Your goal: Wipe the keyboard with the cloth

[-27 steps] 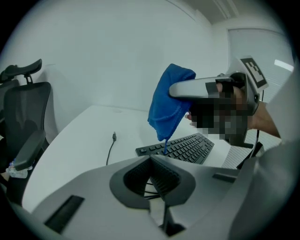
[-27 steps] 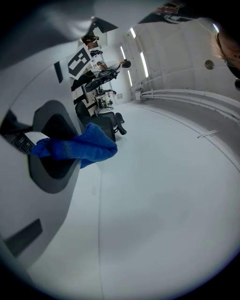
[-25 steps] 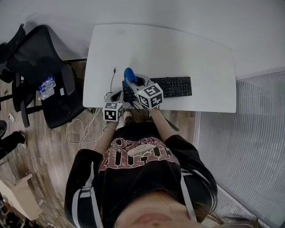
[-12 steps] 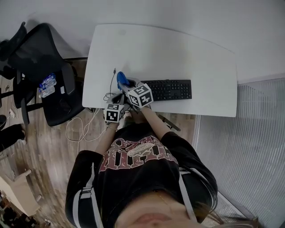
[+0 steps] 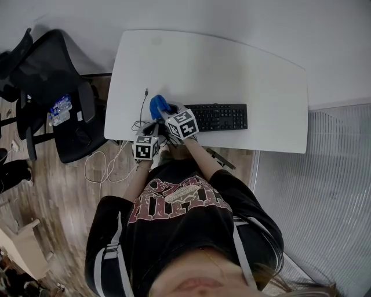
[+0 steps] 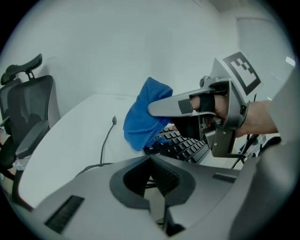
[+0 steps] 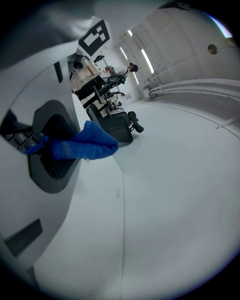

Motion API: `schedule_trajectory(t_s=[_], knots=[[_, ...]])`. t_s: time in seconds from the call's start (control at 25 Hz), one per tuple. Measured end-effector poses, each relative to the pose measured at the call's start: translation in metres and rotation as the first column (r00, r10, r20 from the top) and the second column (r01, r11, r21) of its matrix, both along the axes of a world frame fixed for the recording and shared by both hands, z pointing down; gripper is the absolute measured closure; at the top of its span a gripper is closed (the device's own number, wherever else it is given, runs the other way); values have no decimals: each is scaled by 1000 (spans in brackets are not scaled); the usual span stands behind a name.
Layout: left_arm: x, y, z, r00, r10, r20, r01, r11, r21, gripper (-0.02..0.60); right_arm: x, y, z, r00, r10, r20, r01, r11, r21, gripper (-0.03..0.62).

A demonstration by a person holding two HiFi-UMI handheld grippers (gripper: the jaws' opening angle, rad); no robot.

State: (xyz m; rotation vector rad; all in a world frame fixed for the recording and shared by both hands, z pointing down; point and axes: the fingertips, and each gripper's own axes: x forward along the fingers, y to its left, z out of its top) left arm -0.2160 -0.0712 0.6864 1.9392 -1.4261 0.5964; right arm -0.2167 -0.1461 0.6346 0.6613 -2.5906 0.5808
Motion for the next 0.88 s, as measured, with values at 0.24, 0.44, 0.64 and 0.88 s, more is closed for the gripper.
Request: schedule_trajectory(t_s=[0.24,0.44,0.64,0.88], knots=[[0,0,3,1000,-4,21,4,1000,0,546,21,-5,10,1000,26,-18,-26,1000,-15,539],[2,-1,5,999,4,45,-4,1000,-5,546,44,-11,16,998,58,-30,-59,998,-18,539],[3,0,6,997,18,80,-16,1000,-20,546,70,-18,22,995,92,-49,-93,995,-20,538],[2,-2,5,996,9,91,-5,999,-36,546,101,-26,25,989,127,-73,-128,992,-15,538]])
